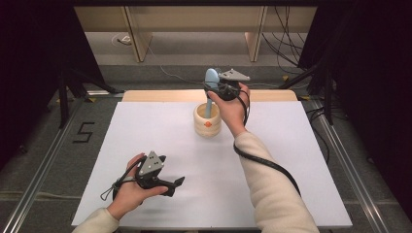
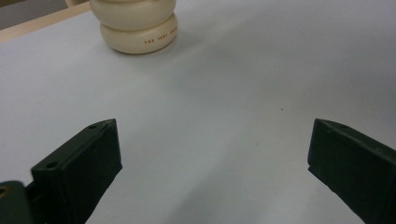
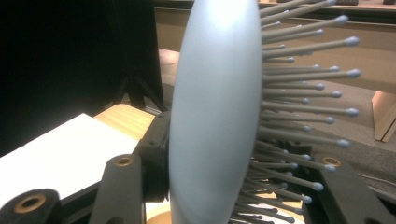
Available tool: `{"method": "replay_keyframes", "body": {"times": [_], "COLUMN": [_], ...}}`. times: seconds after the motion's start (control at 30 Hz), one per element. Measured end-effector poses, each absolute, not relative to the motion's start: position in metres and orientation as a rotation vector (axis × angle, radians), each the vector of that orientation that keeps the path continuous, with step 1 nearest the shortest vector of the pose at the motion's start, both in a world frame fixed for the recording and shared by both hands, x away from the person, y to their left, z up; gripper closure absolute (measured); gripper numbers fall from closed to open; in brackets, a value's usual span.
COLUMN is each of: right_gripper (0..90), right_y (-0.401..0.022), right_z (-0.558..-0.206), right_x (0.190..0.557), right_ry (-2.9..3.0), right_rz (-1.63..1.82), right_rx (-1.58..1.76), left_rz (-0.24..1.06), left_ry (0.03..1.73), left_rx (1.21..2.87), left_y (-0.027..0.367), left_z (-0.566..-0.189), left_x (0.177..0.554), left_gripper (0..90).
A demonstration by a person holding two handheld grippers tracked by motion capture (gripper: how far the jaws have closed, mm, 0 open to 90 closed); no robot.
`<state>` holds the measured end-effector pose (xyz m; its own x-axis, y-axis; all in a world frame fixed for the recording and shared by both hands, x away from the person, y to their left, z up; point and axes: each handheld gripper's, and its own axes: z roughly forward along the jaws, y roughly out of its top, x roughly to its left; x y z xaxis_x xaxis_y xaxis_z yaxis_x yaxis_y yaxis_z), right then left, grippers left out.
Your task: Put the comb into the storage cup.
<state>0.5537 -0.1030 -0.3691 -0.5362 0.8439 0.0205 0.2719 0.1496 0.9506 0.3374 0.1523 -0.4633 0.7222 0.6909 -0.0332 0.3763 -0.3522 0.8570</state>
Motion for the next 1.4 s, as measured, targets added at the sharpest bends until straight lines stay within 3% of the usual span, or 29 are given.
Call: {"method": "replay_keyframes", "body": {"times": [1.4], "right_gripper": [50.3], "right_y": [-0.099], "right_z": [-0.390], "right_x": [0.560], "right_ry": [1.934], "right_rz": [1.365], "right_rx": [1.101], "left_rz": [0.413], "left_ry": [0.814], "left_rx": [1.981], "left_y": [0.152], "left_z": [-0.463], "left_x": [0.337], "left_gripper": [2.2]}}
